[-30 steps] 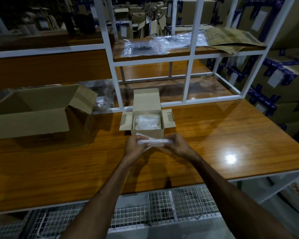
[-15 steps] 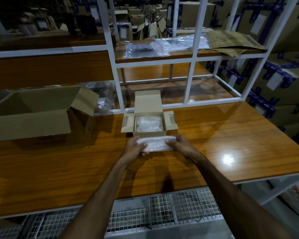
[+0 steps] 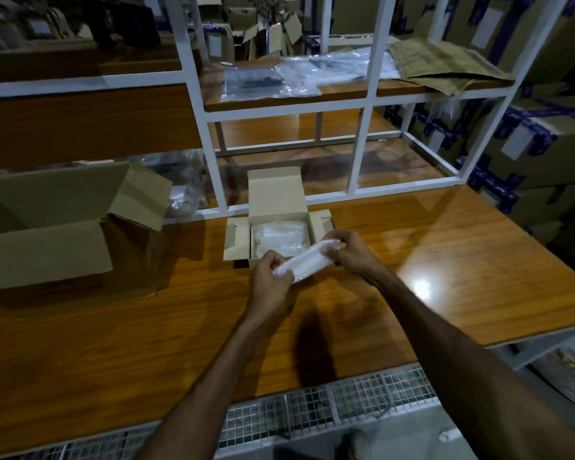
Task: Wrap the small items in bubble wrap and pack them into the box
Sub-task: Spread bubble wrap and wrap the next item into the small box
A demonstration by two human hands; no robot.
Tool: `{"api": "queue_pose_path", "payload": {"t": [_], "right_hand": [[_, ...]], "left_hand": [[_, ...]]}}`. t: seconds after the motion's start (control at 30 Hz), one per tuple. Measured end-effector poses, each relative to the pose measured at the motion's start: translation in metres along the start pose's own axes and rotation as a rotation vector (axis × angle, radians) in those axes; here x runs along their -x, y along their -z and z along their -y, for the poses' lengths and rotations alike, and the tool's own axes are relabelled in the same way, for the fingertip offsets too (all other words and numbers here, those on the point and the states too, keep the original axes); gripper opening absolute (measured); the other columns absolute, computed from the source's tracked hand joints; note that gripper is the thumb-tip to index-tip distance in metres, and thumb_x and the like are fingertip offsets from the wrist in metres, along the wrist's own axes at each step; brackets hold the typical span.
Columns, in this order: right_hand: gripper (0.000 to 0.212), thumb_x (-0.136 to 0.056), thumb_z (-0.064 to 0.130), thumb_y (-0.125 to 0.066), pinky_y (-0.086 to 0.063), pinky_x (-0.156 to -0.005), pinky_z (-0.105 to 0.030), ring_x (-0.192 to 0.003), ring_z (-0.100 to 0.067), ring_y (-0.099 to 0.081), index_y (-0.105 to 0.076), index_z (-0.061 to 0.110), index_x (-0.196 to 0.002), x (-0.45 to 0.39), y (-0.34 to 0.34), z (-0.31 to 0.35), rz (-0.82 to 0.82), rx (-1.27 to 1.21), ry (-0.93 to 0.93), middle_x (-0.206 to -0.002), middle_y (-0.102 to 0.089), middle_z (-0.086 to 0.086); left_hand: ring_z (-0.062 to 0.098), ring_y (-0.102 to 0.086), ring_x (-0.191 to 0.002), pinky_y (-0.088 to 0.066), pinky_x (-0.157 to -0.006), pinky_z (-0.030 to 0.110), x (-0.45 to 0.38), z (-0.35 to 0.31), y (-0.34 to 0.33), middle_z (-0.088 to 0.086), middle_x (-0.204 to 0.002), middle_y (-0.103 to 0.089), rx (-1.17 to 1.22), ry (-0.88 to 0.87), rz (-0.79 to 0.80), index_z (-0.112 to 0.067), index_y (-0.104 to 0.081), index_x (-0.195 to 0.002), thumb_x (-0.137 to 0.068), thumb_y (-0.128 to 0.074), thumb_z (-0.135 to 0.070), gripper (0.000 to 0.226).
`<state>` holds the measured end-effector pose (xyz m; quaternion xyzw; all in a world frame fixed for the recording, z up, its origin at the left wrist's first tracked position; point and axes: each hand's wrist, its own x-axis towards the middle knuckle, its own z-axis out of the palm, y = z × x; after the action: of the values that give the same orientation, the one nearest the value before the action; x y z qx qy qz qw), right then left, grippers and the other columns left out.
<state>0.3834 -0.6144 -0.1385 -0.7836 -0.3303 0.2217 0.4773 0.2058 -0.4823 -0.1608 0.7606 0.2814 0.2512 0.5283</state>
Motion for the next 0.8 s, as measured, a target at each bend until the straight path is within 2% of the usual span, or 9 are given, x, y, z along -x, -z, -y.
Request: {"api": "queue_pose_path", "payload": {"t": [0.07,0.13,0.3,0.43,0.57,0.7,0.8], "right_hand": [[0.012,-0.098,0.013,-0.068,-0.061,-0.077,-0.032,-0.1,-0.019,-0.068,-0.064,0.021,-0.105,-0.027,0.01,0.005,0.02,0.127,0.064,-0.112,-0.066,-0.003],[0.014,-0.096,0.014,-0.071,-0.059,-0.075,-0.029,-0.097,-0.014,-0.068,-0.064,0.025,-0.102,-0.059,0.018,0.012,0.048,0.266,0.112,-0.107,-0.066,0.002],[0.015,-0.089,0.018,-0.077,-0.059,-0.078,-0.034,-0.092,-0.015,-0.065,-0.064,0.022,-0.096,-0.135,0.027,0.031,0.137,0.473,0.249,-0.102,-0.065,0.001],[0.013,-0.089,0.019,-0.078,-0.051,-0.075,-0.031,-0.094,-0.022,-0.06,-0.065,0.018,-0.09,-0.171,0.028,0.029,0.256,0.678,0.335,-0.099,-0.063,-0.005],[0.014,-0.09,0.018,-0.075,-0.038,-0.068,-0.022,-0.097,-0.02,-0.051,-0.062,0.021,-0.089,-0.186,0.023,0.012,0.332,0.754,0.429,-0.103,-0.052,-0.001],[0.012,-0.091,0.022,-0.074,-0.05,-0.075,-0.03,-0.096,-0.019,-0.053,-0.064,0.027,-0.094,-0.193,0.019,-0.002,0.324,0.809,0.496,-0.107,-0.05,0.002],[0.012,-0.092,0.019,-0.073,-0.053,-0.081,-0.034,-0.1,-0.021,-0.054,-0.073,0.025,-0.102,-0.197,0.02,-0.007,0.286,0.894,0.626,-0.111,-0.055,-0.002]], "left_hand": [[0.009,-0.064,-0.088,-0.054,-0.057,0.017,-0.007,-0.001,-0.018,-0.004,-0.099,-0.063,-0.035,-0.038,-0.08,-0.022,-0.059,-0.096,-0.092,-0.071,-0.008,0.019],[0.007,-0.064,-0.088,-0.058,-0.062,0.024,-0.015,-0.001,-0.035,-0.009,-0.097,-0.063,-0.123,-0.043,-0.172,-0.028,-0.058,-0.095,-0.092,-0.072,-0.012,0.022],[0.009,-0.06,-0.09,-0.058,-0.07,0.026,-0.041,-0.011,-0.071,-0.009,-0.104,-0.061,-0.32,-0.119,-0.344,-0.022,-0.067,-0.103,-0.091,-0.072,-0.006,0.021],[0.009,-0.058,-0.095,-0.06,-0.076,0.028,-0.06,-0.007,-0.093,-0.004,-0.109,-0.062,-0.52,-0.104,-0.337,-0.019,-0.073,-0.109,-0.094,-0.07,-0.009,0.018],[0.016,-0.056,-0.106,-0.055,-0.087,0.027,-0.064,0.0,-0.107,0.001,-0.112,-0.063,-0.688,-0.06,-0.289,-0.016,-0.076,-0.118,-0.093,-0.074,-0.011,0.026],[0.021,-0.057,-0.101,-0.057,-0.084,0.035,-0.068,-0.004,-0.117,0.004,-0.105,-0.067,-0.83,-0.032,-0.305,-0.017,-0.08,-0.112,-0.088,-0.078,-0.012,0.025],[0.022,-0.056,-0.108,-0.052,-0.093,0.038,-0.072,-0.009,-0.124,0.004,-0.114,-0.069,-0.949,0.018,-0.265,-0.023,-0.08,-0.114,-0.092,-0.069,-0.025,0.025]]}}
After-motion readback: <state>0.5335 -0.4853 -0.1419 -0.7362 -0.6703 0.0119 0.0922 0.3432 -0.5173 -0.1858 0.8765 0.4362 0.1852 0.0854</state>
